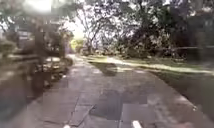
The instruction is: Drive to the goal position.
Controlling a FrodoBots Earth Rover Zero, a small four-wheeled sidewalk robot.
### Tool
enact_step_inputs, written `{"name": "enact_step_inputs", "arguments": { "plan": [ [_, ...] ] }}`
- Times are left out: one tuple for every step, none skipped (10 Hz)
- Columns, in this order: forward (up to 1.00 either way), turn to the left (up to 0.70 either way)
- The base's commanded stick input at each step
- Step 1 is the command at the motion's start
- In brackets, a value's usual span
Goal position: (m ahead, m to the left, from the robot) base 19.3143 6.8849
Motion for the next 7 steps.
{"name": "enact_step_inputs", "arguments": {
  "plan": [
    [0.5,0.0],
    [0.5,0.23],
    [0.5,0.41],
    [0.5,0.5],
    [0.5,0.32],
    [0.5,0.12],
    [0.5,0.0]
  ]
}}
